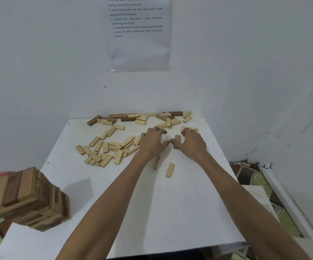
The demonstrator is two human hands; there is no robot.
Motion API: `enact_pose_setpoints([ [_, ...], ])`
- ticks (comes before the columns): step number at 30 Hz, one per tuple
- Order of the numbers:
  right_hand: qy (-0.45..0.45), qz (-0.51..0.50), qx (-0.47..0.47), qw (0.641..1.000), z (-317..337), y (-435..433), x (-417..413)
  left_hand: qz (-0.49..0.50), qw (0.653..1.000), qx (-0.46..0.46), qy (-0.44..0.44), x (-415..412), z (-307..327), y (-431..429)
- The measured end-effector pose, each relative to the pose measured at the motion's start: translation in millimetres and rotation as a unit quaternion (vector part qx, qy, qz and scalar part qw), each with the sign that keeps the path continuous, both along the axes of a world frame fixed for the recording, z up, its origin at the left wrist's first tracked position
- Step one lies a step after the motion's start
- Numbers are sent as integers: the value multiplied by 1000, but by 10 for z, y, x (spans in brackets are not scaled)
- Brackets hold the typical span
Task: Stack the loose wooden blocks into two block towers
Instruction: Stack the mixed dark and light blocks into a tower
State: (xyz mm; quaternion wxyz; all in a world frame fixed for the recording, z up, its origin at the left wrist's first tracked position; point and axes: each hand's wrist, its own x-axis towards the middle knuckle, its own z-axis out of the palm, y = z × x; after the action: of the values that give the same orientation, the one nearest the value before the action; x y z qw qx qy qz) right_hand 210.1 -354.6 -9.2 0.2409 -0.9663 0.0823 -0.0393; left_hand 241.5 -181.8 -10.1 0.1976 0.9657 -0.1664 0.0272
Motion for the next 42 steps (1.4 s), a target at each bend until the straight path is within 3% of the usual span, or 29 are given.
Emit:
enact_pose_setpoints([
  [5,32,-14,-6,999,16,36,164,27,999,0,18,385,-5,69],
  [8,-1,-18,-3,1000,71,7,335,38,999,-12,-7,703,15,93],
  [16,-55,11,-126,990,14,-302,1212,-31,991,124,-29,1398,-27,-55],
  [23,-41,110,-135,984,-106,-402,1606,-24,988,141,-59,1443,-80,-61],
  [29,6,103,-163,981,-63,-347,1679,-21,988,155,-2,1369,35,74],
  [34,9,79,-122,989,-23,-307,1599,8,982,188,17,1232,162,221],
  [38,-25,24,-158,987,67,-221,1394,51,987,152,1,1030,227,308],
  [42,-56,-17,-89,994,227,-102,985,81,995,51,-20,656,204,399],
])
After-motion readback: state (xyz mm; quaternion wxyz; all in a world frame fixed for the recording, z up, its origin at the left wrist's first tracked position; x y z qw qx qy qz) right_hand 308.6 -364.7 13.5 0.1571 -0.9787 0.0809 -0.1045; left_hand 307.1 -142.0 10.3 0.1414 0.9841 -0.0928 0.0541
